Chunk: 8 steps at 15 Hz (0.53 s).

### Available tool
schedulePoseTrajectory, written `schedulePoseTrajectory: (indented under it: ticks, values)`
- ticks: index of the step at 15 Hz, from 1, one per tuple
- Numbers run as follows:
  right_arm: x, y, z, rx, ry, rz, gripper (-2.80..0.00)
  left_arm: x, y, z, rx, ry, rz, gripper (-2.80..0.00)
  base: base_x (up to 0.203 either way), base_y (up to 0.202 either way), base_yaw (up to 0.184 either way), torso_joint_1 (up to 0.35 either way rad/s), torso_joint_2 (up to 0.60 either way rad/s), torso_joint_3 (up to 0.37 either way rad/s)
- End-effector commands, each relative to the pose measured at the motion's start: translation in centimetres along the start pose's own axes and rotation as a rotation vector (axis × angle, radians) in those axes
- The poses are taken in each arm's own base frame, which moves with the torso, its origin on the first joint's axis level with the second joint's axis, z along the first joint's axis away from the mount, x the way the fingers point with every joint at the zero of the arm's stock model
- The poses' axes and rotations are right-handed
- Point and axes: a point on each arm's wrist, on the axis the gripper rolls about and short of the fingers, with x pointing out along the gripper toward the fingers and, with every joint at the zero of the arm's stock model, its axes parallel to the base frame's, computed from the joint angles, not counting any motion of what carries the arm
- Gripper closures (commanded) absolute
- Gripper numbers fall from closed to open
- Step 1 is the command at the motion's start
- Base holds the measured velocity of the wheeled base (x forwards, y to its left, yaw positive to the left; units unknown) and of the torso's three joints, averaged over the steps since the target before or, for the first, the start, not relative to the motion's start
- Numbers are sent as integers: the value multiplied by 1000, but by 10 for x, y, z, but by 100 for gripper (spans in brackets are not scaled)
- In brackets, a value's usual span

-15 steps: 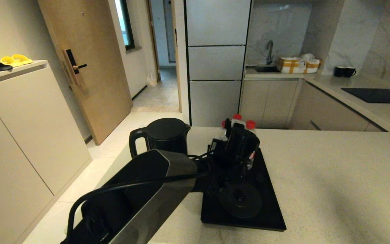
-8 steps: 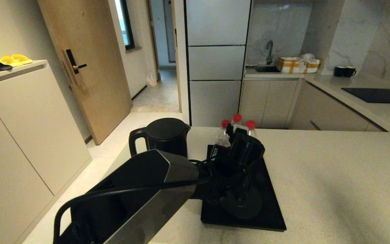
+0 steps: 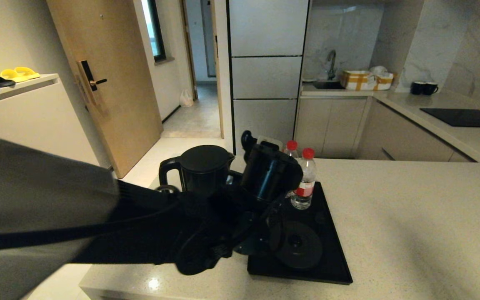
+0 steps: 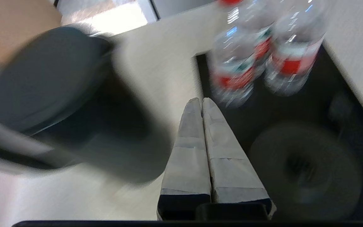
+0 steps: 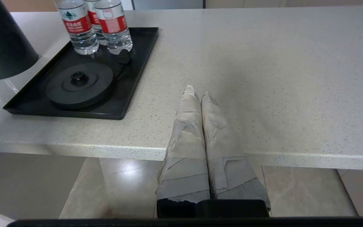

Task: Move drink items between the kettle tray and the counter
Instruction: Return the kettle to its original position

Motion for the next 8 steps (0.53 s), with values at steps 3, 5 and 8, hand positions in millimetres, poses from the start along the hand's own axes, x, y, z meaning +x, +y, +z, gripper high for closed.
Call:
schedulePoseTrajectory:
  ticks: [3, 5, 8]
  values:
    - [0, 0, 0, -1, 1, 0, 0, -72, 80, 36, -71, -55, 44, 0, 0, 0, 0, 0, 0, 0]
    - [0, 0, 0, -1, 1, 0, 0, -116, 136, 49, -117, -80, 103, 0, 0, 0, 0, 0, 0, 0]
    - [0, 0, 0, -1, 1, 0, 0, -160, 206, 40, -122, 1, 266, 0, 0, 0, 0, 0, 0, 0]
